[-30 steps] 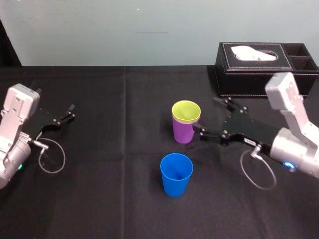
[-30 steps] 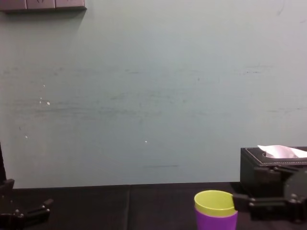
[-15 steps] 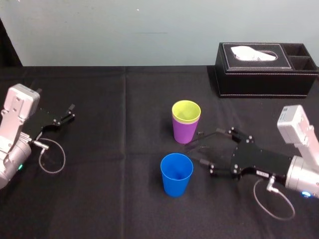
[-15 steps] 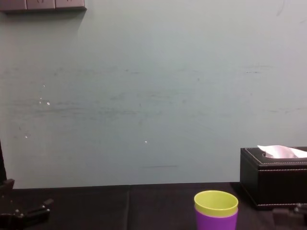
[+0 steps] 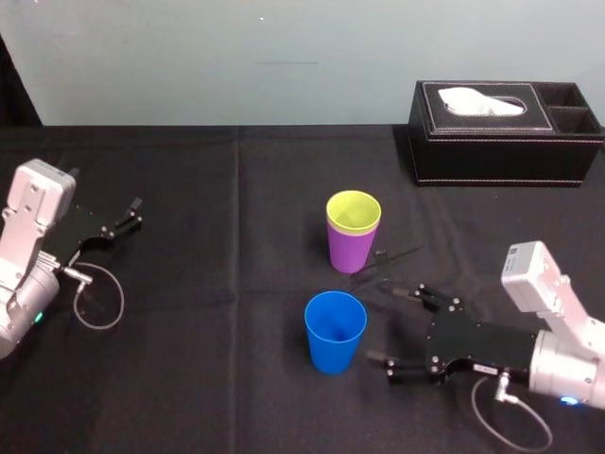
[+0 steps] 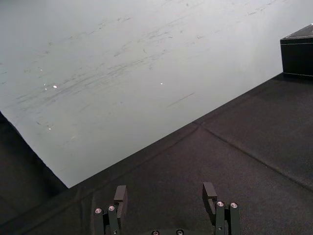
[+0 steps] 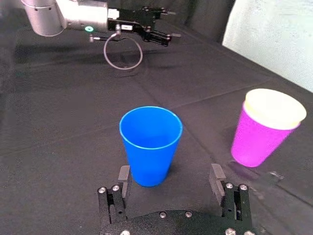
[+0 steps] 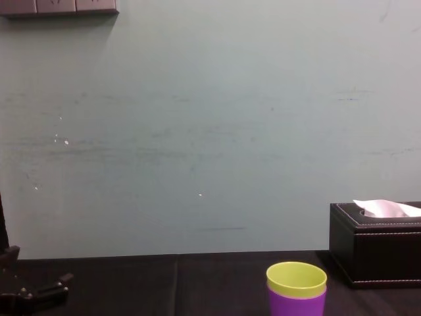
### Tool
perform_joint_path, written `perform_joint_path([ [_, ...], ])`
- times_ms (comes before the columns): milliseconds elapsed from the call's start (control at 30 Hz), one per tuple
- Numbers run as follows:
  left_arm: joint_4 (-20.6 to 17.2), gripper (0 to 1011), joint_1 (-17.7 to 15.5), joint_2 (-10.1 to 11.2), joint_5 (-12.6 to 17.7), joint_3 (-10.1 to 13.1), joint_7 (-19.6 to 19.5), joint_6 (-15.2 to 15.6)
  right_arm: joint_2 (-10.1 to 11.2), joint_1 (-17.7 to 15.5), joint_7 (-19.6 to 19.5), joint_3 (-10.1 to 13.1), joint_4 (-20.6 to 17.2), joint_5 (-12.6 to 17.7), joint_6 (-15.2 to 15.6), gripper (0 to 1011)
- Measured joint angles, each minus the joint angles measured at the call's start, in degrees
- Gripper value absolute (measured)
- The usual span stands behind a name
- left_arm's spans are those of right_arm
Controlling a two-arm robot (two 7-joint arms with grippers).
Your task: Stack the three plastic cups sequentially using one hand.
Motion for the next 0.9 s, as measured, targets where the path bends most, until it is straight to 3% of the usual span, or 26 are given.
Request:
perform_joint_path([
  [900,0.00,1011,0.00,0.00,0.00,0.00,0.00,0.00,-3.16,4.26,0.84,-5.20,1.51,-1.29,0.65,1003],
])
